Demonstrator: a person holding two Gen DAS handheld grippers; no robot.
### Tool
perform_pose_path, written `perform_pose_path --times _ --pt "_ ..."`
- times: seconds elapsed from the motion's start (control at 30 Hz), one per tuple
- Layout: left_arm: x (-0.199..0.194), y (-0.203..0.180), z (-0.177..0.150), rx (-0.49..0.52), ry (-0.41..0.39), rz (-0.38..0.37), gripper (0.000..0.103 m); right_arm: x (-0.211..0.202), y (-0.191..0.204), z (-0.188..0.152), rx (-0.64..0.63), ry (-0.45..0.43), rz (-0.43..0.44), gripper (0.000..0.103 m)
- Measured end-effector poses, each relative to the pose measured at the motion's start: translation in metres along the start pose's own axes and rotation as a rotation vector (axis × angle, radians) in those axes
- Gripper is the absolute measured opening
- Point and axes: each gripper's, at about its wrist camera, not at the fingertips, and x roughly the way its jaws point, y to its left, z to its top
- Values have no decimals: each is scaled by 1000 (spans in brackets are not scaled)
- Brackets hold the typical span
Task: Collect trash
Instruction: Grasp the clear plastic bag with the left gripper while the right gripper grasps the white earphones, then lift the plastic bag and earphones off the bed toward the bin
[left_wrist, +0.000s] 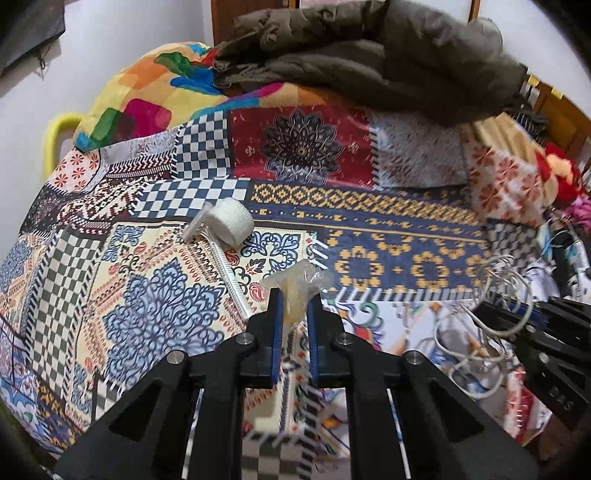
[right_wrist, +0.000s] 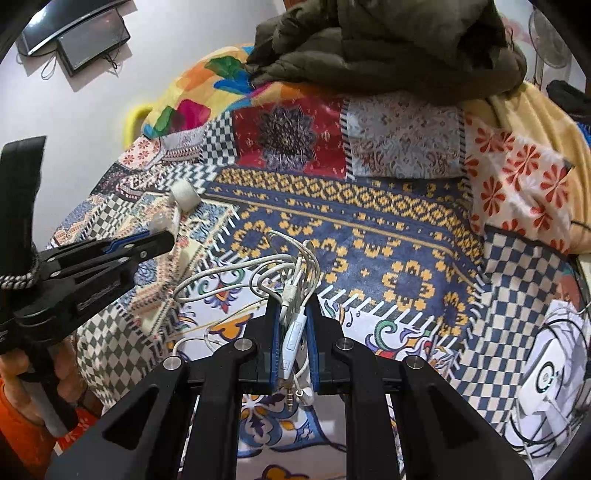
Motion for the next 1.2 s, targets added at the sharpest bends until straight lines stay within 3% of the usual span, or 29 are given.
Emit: perform_pose_path --times 0.6,0.87,1.2 --pt "-182 10 -46 -34 -160 -3 11 -121 75 5 -100 -141 7 11" --pt "-264 35 -91 -87 -241 36 11 -168 127 -19 -181 -182 32 11" --pt "-344 79 -161 -167 -303 90 11 -195 196 -64 -266 -181 85 11"
